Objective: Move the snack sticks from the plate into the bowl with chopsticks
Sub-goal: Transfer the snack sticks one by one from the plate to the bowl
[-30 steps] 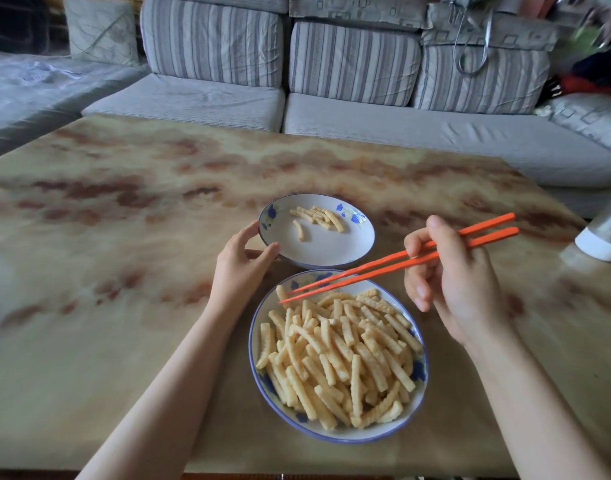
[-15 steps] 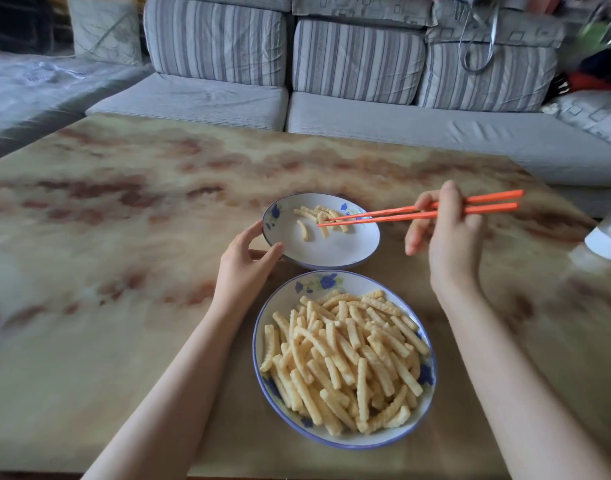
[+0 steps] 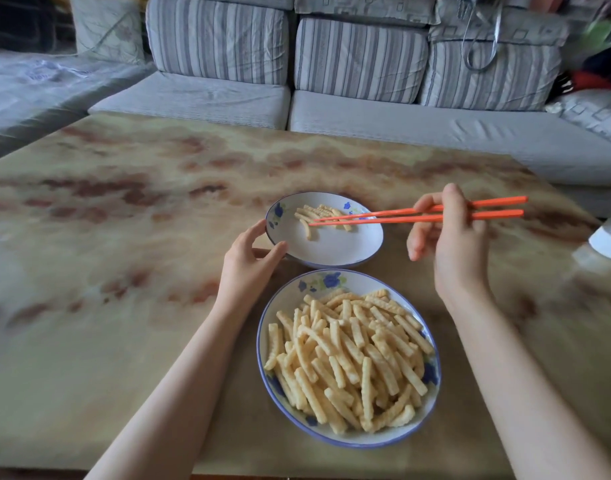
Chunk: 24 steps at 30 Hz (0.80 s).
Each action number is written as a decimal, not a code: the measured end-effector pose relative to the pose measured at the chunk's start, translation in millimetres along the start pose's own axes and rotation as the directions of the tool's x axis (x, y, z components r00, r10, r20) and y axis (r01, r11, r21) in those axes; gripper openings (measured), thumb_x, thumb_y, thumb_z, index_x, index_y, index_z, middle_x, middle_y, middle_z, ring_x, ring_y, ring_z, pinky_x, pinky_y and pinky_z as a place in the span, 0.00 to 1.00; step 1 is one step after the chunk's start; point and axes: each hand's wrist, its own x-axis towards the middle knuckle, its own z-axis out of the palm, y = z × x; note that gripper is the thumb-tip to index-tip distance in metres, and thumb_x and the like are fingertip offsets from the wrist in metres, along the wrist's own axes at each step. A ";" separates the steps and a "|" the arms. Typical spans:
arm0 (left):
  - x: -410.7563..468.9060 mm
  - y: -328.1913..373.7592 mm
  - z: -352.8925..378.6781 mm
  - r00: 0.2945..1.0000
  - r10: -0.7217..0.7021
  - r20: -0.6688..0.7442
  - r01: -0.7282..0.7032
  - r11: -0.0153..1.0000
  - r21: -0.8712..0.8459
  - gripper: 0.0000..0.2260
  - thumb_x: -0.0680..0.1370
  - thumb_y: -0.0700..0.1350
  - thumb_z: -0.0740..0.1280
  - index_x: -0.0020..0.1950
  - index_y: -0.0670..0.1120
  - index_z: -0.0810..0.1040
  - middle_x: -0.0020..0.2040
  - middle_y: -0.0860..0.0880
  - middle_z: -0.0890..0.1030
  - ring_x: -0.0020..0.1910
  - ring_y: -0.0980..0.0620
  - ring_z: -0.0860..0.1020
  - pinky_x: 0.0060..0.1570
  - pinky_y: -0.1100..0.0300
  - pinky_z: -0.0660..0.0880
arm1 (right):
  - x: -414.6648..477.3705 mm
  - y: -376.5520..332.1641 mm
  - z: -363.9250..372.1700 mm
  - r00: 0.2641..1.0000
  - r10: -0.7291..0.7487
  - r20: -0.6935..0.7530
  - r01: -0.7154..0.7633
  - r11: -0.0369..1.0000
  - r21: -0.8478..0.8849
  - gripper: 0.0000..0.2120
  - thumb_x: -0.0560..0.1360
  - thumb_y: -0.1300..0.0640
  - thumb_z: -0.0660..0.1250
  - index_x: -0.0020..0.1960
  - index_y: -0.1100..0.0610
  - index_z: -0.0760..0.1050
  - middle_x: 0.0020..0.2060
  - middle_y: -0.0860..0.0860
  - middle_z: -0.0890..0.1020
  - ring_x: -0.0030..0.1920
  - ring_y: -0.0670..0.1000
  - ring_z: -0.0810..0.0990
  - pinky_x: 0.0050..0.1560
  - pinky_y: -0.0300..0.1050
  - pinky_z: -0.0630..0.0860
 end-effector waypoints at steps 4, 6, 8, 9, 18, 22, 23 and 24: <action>-0.4 1.3 -0.3 1.000 0.004 -0.003 -0.004 1.000 0.004 0.22 0.77 0.47 0.70 0.71 0.52 0.74 0.62 0.50 0.81 0.45 0.57 0.84 0.51 0.60 0.80 | -7.9 -17.2 -24.6 0.993 0.016 0.118 -0.015 1.000 -0.013 0.21 0.83 0.54 0.52 0.35 0.59 0.72 0.16 0.52 0.67 0.16 0.52 0.64 0.22 0.40 0.58; -0.1 1.6 -0.4 1.000 0.007 -0.007 -0.007 1.000 0.010 0.22 0.77 0.47 0.70 0.71 0.52 0.74 0.62 0.51 0.81 0.45 0.58 0.84 0.48 0.65 0.78 | -9.3 -26.4 -33.8 0.986 0.029 0.162 -0.021 0.999 -0.050 0.21 0.83 0.55 0.52 0.34 0.60 0.71 0.15 0.52 0.66 0.15 0.51 0.62 0.20 0.36 0.58; -0.3 2.1 -0.1 1.000 0.011 -0.011 -0.011 1.000 0.003 0.21 0.77 0.47 0.70 0.70 0.52 0.74 0.62 0.52 0.81 0.45 0.57 0.84 0.49 0.64 0.79 | -9.5 -33.1 -39.8 0.980 0.034 0.196 -0.015 0.995 -0.100 0.21 0.83 0.56 0.52 0.35 0.62 0.71 0.15 0.52 0.66 0.15 0.50 0.62 0.20 0.35 0.59; -0.5 2.6 -0.1 1.000 0.013 -0.013 -0.013 1.000 -0.002 0.21 0.77 0.46 0.70 0.70 0.51 0.74 0.63 0.52 0.80 0.45 0.57 0.84 0.50 0.63 0.79 | -9.5 -35.2 -41.2 0.977 0.037 0.209 -0.011 0.992 -0.122 0.21 0.83 0.56 0.52 0.35 0.62 0.71 0.15 0.52 0.66 0.14 0.50 0.62 0.19 0.35 0.59; -1.3 3.8 -0.2 1.000 0.004 -0.016 -0.004 1.000 -0.009 0.21 0.77 0.46 0.70 0.71 0.51 0.74 0.63 0.52 0.80 0.45 0.57 0.83 0.45 0.69 0.77 | -9.4 -37.7 -36.8 0.956 0.104 0.274 -0.038 0.971 -0.234 0.22 0.83 0.55 0.52 0.35 0.61 0.72 0.14 0.53 0.65 0.15 0.51 0.60 0.19 0.35 0.58; -1.5 3.5 -0.4 1.000 -0.002 -0.009 0.002 1.000 -0.013 0.21 0.77 0.47 0.70 0.71 0.52 0.74 0.61 0.50 0.81 0.45 0.56 0.84 0.49 0.62 0.80 | -10.8 -32.2 -31.7 0.955 0.129 0.268 -0.065 0.970 -0.236 0.22 0.83 0.55 0.53 0.34 0.60 0.73 0.15 0.53 0.66 0.16 0.52 0.61 0.20 0.36 0.59; -1.4 3.2 -0.4 1.000 -0.003 -0.009 0.003 1.000 -0.010 0.21 0.77 0.47 0.70 0.71 0.52 0.74 0.61 0.50 0.81 0.44 0.56 0.84 0.49 0.61 0.80 | -11.1 -30.7 -31.3 0.958 0.129 0.257 -0.070 0.971 -0.228 0.22 0.83 0.54 0.53 0.33 0.59 0.72 0.15 0.53 0.66 0.16 0.51 0.61 0.20 0.37 0.59; -1.2 2.9 -0.5 1.000 -0.003 -0.008 0.003 1.000 -0.006 0.21 0.77 0.47 0.70 0.71 0.52 0.74 0.61 0.49 0.81 0.44 0.56 0.84 0.48 0.62 0.79 | -11.6 -29.6 -31.3 0.962 0.126 0.244 -0.070 0.972 -0.223 0.22 0.83 0.54 0.53 0.33 0.59 0.72 0.16 0.52 0.66 0.16 0.51 0.62 0.20 0.37 0.58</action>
